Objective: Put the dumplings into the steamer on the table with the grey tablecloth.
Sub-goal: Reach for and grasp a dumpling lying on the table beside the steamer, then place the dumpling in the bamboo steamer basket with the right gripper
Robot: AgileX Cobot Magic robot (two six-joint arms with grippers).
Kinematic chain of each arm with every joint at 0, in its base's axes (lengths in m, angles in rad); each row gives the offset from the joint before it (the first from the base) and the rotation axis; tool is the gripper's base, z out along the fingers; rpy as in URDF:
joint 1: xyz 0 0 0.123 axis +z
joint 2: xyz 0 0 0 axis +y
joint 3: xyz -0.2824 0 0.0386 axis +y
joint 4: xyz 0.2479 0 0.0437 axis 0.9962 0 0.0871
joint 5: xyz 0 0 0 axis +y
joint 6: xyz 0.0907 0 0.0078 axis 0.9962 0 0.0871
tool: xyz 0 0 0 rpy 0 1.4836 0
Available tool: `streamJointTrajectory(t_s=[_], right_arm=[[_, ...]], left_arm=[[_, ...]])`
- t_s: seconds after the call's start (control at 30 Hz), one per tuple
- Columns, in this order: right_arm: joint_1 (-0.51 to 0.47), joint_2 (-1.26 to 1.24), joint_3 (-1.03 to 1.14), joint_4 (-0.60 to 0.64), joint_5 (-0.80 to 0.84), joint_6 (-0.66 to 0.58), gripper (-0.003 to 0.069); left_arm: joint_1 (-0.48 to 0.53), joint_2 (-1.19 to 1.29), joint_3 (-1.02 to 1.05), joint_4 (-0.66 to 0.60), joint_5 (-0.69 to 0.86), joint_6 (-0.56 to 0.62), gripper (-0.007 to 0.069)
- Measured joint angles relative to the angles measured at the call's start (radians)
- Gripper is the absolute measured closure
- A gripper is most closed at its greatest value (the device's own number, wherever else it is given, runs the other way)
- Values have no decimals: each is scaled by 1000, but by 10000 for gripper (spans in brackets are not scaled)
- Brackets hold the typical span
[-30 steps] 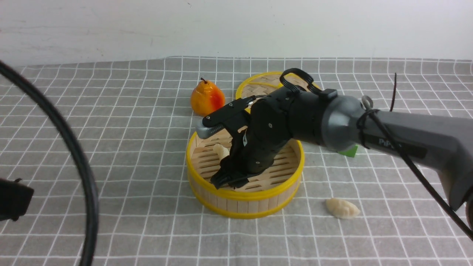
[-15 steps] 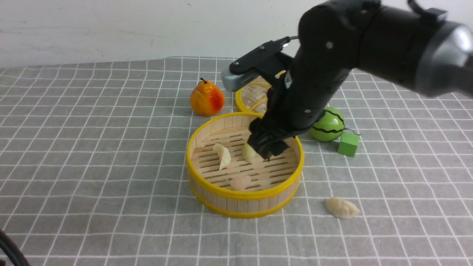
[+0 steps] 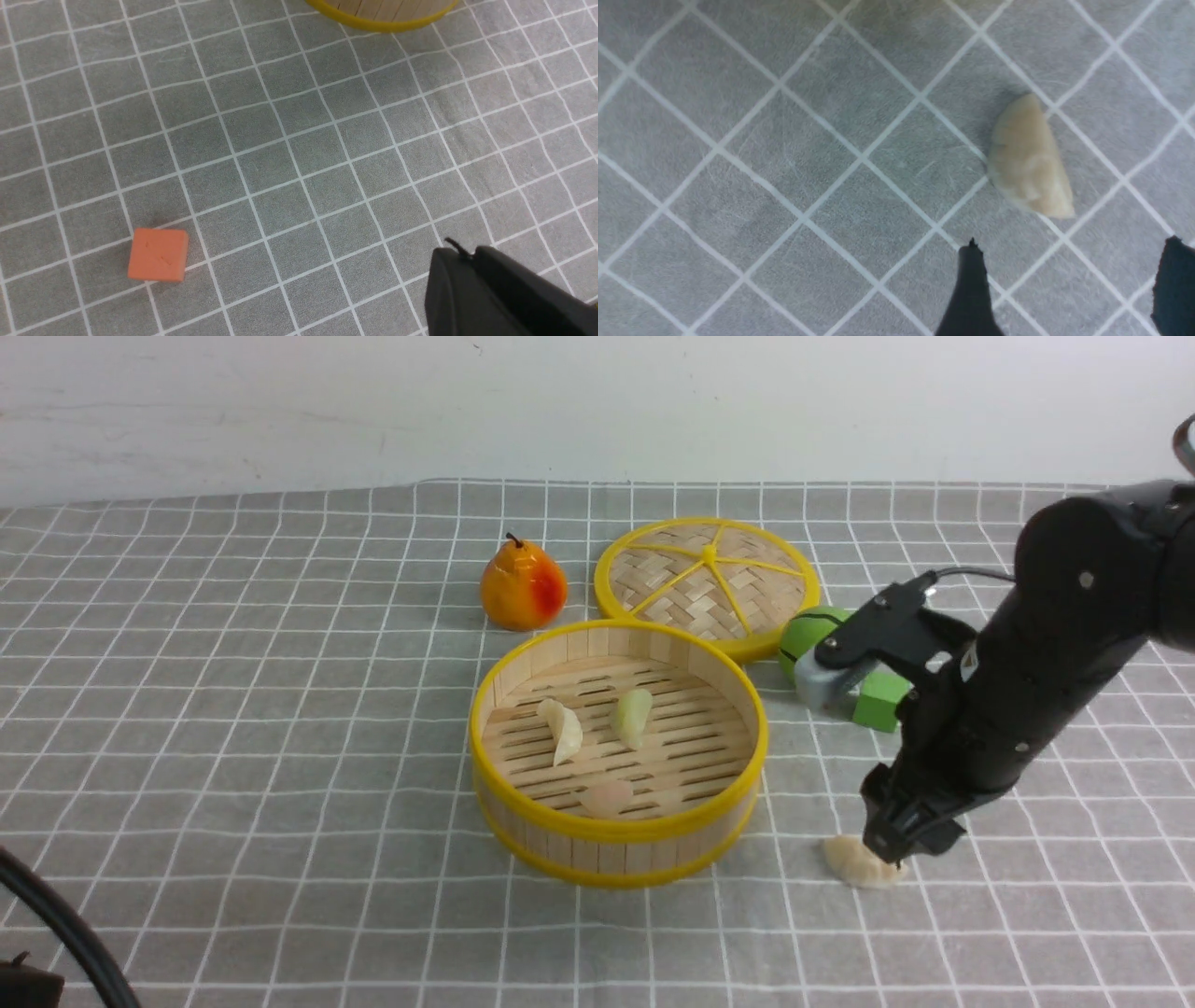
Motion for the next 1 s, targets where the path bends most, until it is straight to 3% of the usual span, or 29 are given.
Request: streamJointTrajectory(t_s=[0.33, 0.47, 0.57, 0.63, 0.73, 0.9, 1.0], right_arm=[[0, 154, 0, 0, -135, -94, 169], [0, 193, 0, -2, -165, -97, 211], [0, 202, 0, -2, -169, -98, 363], [0, 201, -9, -3, -153, -99, 421], [0, 199, -31, -3, -112, -95, 431], [15, 161, -177, 33, 31, 18, 431], [42, 146, -293, 116, 47, 129, 431]], left_arm=[[0, 0, 0, -56, 39, -1, 586], [0, 0, 0, -77, 57, -1, 583], [0, 0, 0, -79, 62, -2, 577], [0, 0, 0, -79, 62, -2, 575], [0, 0, 0, -79, 62, -2, 575], [0, 0, 0, -70, 51, 0, 569], [0, 0, 0, -60, 27, 4, 568]])
